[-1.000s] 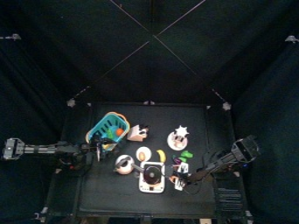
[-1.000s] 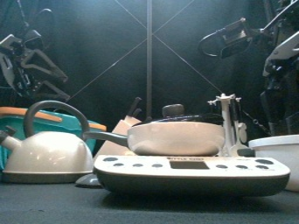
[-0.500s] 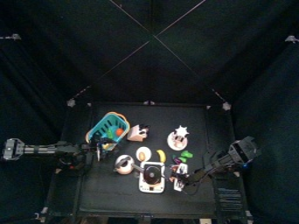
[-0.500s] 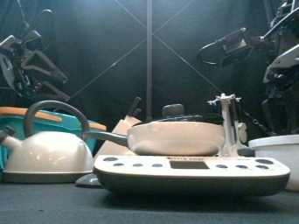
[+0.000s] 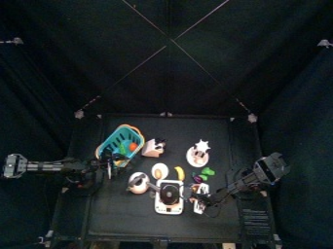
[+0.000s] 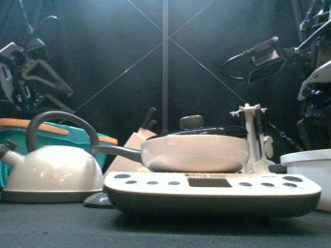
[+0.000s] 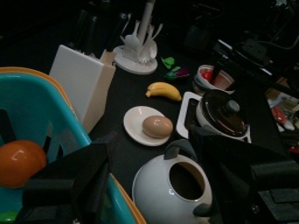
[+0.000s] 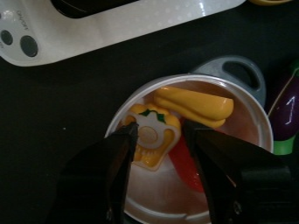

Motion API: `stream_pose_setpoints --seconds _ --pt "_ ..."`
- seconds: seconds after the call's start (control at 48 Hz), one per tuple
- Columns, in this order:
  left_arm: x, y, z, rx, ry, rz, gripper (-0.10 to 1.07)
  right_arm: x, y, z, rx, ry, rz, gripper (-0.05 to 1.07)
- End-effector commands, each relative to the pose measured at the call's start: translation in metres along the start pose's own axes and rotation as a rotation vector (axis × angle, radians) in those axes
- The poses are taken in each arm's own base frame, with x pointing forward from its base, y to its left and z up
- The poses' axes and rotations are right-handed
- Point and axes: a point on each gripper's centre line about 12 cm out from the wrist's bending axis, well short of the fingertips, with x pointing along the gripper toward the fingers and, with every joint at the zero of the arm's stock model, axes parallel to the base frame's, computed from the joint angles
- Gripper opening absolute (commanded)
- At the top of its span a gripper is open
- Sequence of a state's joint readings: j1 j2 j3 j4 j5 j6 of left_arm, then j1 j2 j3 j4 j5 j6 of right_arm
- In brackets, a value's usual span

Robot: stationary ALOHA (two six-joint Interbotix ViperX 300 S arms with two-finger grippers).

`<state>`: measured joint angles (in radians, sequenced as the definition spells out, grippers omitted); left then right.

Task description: Grab squash half

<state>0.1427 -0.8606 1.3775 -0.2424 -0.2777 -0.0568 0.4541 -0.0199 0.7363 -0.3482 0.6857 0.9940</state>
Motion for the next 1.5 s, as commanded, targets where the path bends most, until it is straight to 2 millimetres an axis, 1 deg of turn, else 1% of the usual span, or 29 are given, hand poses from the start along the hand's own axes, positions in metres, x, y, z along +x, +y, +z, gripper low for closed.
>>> stream_pose_setpoints --seconds 0.0,0.125,0.188,0.438,0.542,0.625,0.833,0.979,1.188,1.479 --pt "0.002 -0.002 0.006 0.001 -0.016 -0.004 0.98 0.006 0.001 -0.001 0.004 0.003 0.008 0.84" --pt "0.002 -0.002 0.006 0.001 -0.015 -0.003 0.98 0.011 -0.001 -0.003 0.001 0.012 0.001 0.81" --pt "0.002 -0.002 0.006 0.001 -0.016 -0.004 0.98 0.011 -0.001 -0.003 0.001 0.012 0.001 0.77" --pt "0.002 -0.002 0.006 -0.001 -0.016 -0.003 0.98 0.007 -0.005 0.000 -0.008 0.003 -0.020 0.49" --pt "0.002 -0.002 0.006 -0.001 -0.016 -0.003 0.98 0.002 -0.007 0.004 -0.020 -0.010 -0.035 0.41" --pt "0.002 -0.002 0.006 -0.001 -0.016 -0.004 0.98 -0.006 -0.010 0.008 -0.028 -0.030 -0.049 0.37" --pt "0.002 -0.002 0.007 -0.002 -0.018 -0.004 0.98 -0.030 -0.013 0.019 -0.023 -0.085 -0.049 0.36" --pt "0.002 -0.002 0.007 -0.004 -0.018 -0.004 0.98 -0.043 -0.013 0.024 -0.022 -0.115 -0.046 0.36" --pt "0.002 -0.002 0.007 -0.004 -0.017 -0.006 0.98 -0.043 -0.017 0.021 -0.018 -0.102 -0.066 0.36" --pt "0.002 -0.002 0.007 -0.005 -0.020 -0.006 0.98 -0.059 -0.024 0.024 -0.011 -0.104 -0.112 0.36"
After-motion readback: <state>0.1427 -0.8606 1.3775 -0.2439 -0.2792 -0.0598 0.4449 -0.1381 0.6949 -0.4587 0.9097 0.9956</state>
